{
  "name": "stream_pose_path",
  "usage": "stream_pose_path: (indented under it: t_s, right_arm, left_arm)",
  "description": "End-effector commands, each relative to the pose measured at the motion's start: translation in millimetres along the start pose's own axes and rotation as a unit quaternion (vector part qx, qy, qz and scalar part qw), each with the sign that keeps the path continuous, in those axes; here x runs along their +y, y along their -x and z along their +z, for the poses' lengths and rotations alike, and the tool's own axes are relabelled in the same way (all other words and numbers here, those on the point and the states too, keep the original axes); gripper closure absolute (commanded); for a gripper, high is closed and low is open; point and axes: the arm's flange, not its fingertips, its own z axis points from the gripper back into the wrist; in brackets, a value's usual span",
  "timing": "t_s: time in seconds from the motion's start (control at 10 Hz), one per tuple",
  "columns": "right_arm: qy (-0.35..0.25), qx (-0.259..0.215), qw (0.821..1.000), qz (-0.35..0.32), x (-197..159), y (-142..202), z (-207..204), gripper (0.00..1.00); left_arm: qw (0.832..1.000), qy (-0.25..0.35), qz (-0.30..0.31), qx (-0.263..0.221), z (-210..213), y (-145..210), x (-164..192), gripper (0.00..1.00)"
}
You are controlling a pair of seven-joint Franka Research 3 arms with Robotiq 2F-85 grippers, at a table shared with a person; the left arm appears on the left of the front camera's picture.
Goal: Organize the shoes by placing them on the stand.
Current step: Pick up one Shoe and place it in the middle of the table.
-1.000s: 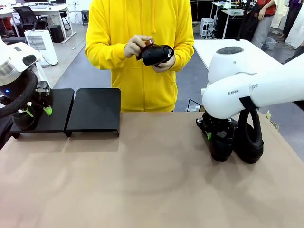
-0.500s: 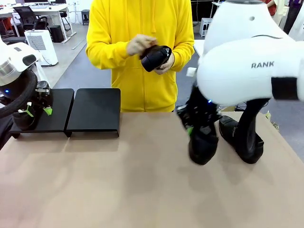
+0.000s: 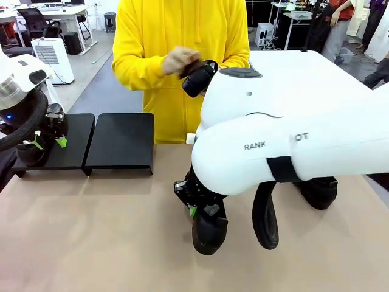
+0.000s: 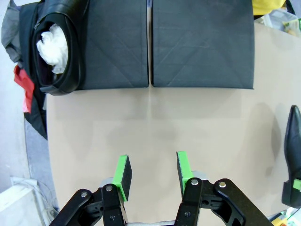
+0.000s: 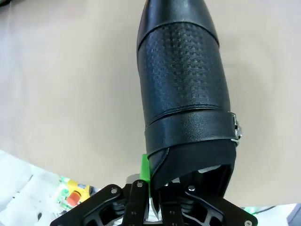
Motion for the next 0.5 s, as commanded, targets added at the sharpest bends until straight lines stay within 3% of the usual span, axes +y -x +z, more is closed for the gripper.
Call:
stream_pose_path:
  t_s: [0.0,0.4]
  right_arm:
    - [-0.009,-0.006,1.000,-0.020,14,-2,8,0.90]
    - [-0.025,0.020,0.999,-0.041,16,-4,-11,0.34]
  left_arm:
    - [1.000,0.001,-0.002,-0.001,1,-1,1,0.47]
    - [1.000,0.001,-0.002,-0.001,1,-1,1,0.47]
